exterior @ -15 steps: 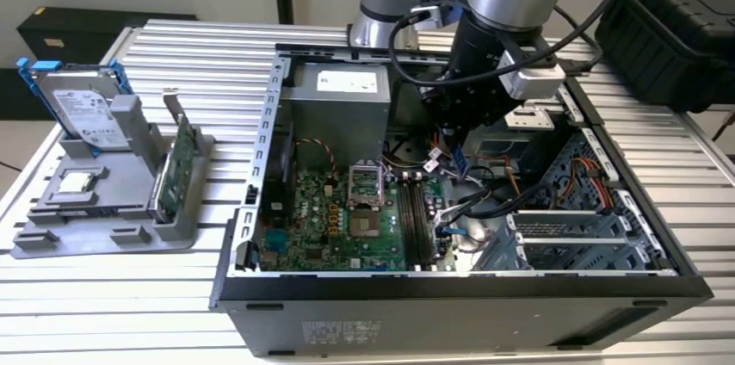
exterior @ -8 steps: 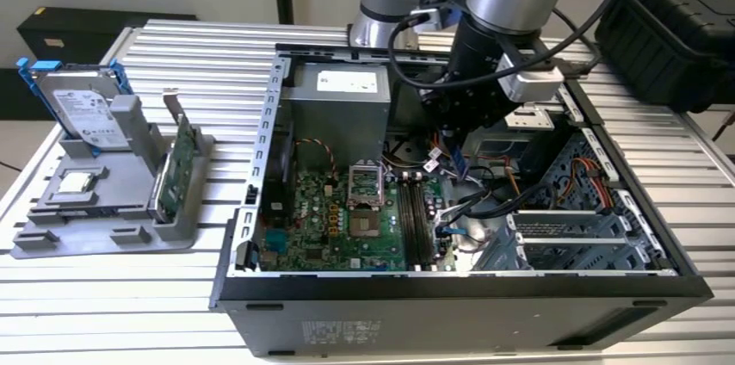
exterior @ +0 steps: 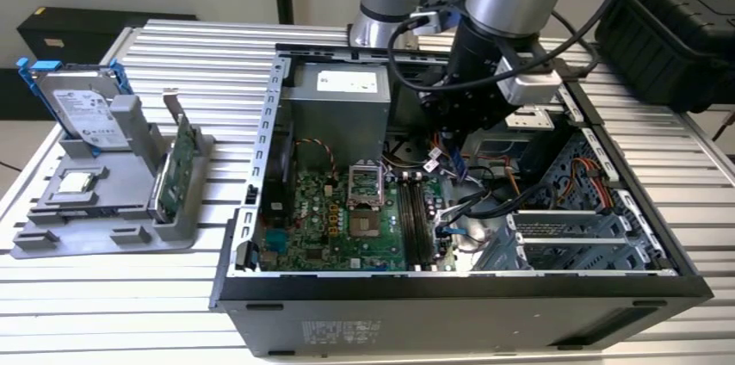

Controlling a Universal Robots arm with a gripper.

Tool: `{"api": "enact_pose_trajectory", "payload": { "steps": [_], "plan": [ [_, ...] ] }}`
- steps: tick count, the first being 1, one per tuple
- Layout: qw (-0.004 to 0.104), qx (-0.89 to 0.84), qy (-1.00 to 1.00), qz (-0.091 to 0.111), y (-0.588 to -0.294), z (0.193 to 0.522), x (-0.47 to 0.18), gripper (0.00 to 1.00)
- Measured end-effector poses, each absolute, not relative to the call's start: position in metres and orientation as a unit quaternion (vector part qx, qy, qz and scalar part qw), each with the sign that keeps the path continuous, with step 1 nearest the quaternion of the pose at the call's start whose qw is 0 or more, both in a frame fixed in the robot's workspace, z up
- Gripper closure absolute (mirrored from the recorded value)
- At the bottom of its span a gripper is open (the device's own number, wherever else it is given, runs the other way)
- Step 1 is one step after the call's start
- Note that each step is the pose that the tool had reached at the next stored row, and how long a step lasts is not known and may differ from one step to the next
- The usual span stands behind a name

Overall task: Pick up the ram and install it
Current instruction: 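Insert the ram into the slot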

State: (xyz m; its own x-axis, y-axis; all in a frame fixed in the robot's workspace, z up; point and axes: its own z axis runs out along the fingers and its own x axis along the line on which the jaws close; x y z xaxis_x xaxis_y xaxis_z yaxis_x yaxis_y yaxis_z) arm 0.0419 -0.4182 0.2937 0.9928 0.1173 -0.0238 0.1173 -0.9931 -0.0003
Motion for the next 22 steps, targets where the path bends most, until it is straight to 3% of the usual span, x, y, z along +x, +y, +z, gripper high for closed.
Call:
{"api": "enact_pose_trajectory", "payload": {
  "steps": [22],
  "plan": [
    [0.002, 0.998, 0.059, -0.012, -0.4182, 0.2848, 0.0419, 1.00]
  ]
}}
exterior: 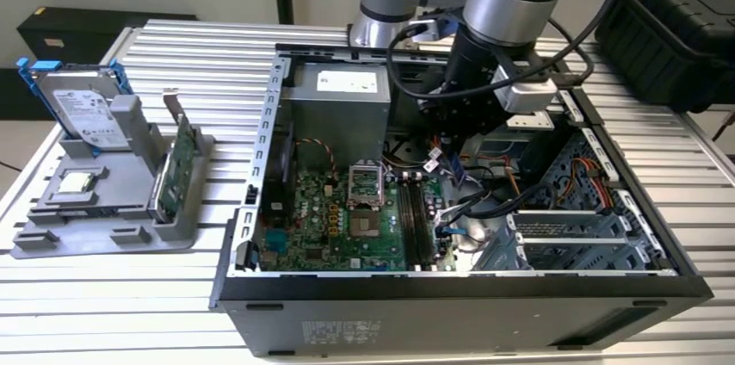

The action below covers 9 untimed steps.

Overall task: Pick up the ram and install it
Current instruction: 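Insert the ram into the slot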

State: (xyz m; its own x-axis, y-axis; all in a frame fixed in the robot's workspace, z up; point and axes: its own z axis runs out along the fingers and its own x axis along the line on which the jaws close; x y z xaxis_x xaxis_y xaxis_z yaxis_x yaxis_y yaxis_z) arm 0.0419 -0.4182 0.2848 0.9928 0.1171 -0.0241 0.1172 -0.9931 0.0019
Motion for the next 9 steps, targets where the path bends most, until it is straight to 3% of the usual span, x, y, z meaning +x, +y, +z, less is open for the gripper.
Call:
{"api": "enact_pose_trajectory", "payload": {
  "steps": [9],
  "plan": [
    [0.002, 0.998, 0.059, -0.012, -0.4181, 0.2825, 0.0419, 1.00]
  ]
}}
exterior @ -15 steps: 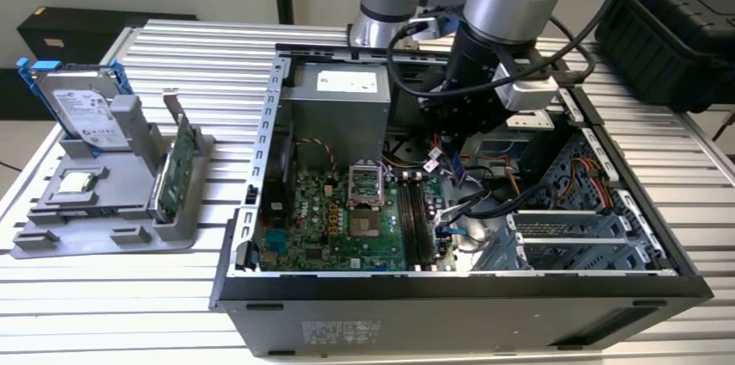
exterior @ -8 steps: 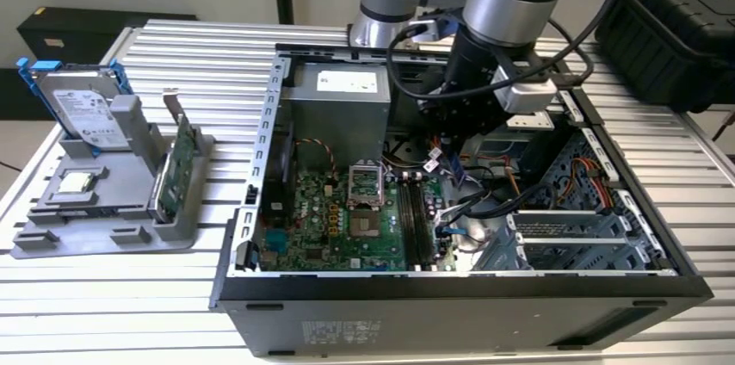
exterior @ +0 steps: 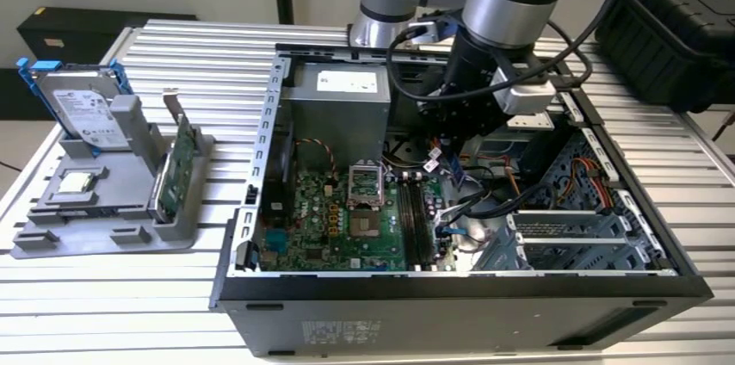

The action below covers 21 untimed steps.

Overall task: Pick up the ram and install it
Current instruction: 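Insert the ram into the slot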

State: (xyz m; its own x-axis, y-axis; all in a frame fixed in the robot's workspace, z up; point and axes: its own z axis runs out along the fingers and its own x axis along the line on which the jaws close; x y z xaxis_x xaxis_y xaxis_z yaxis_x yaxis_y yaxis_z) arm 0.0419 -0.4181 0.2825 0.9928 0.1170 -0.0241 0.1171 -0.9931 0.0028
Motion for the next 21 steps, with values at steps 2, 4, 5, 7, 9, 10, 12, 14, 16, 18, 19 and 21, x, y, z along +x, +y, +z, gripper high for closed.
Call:
{"api": "enact_pose_trajectory", "payload": {
  "steps": [2, 4, 5, 7, 9, 10, 12, 14, 16, 18, 19, 21],
  "plan": [
    [0.003, 0.998, 0.059, -0.012, -0.4182, 0.2817, 0.0418, 1.00],
    [0.003, 0.998, 0.059, -0.012, -0.4182, 0.2807, 0.0419, 1.00],
    [0.003, 0.998, 0.059, -0.012, -0.4182, 0.2804, 0.0418, 1.00],
    [0.003, 0.998, 0.059, -0.012, -0.4182, 0.2804, 0.0418, 1.00],
    [0.003, 0.998, 0.059, -0.012, -0.4182, 0.2803, 0.0418, 1.00],
    [0.003, 0.998, 0.059, -0.012, -0.4182, 0.2803, 0.0419, 1.00],
    [0.003, 0.998, 0.059, -0.012, -0.4182, 0.2802, 0.0418, 1.00],
    [0.003, 0.998, 0.059, -0.012, -0.4182, 0.2803, 0.0418, 1.00],
    [0.003, 0.998, 0.059, -0.012, -0.4182, 0.2802, 0.0418, 1.00],
    [0.003, 0.998, 0.059, -0.012, -0.4182, 0.2802, 0.0418, 1.00],
    [0.003, 0.998, 0.059, -0.012, -0.4182, 0.2802, 0.0418, 1.00],
    [0.003, 0.998, 0.058, -0.012, -0.4186, 0.2797, 0.0416, 1.00]
  ]
}}
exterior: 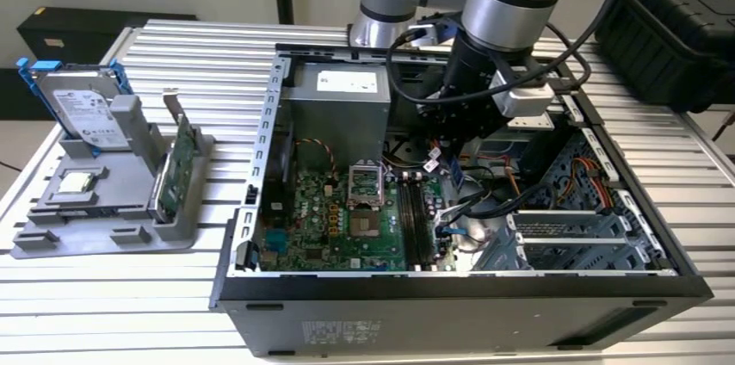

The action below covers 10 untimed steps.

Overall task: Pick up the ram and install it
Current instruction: 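Insert the ram into the slot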

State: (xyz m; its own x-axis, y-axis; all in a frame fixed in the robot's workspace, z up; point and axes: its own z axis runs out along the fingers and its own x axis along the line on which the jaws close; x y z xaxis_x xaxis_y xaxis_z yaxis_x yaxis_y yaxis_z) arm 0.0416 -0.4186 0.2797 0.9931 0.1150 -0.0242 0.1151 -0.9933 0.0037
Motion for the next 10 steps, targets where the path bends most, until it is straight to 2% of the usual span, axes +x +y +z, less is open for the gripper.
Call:
{"api": "enact_pose_trajectory", "payload": {
  "steps": [10],
  "plan": [
    [0.003, 0.999, 0.046, -0.012, -0.433, 0.278, 0.040, 1.00]
  ]
}}
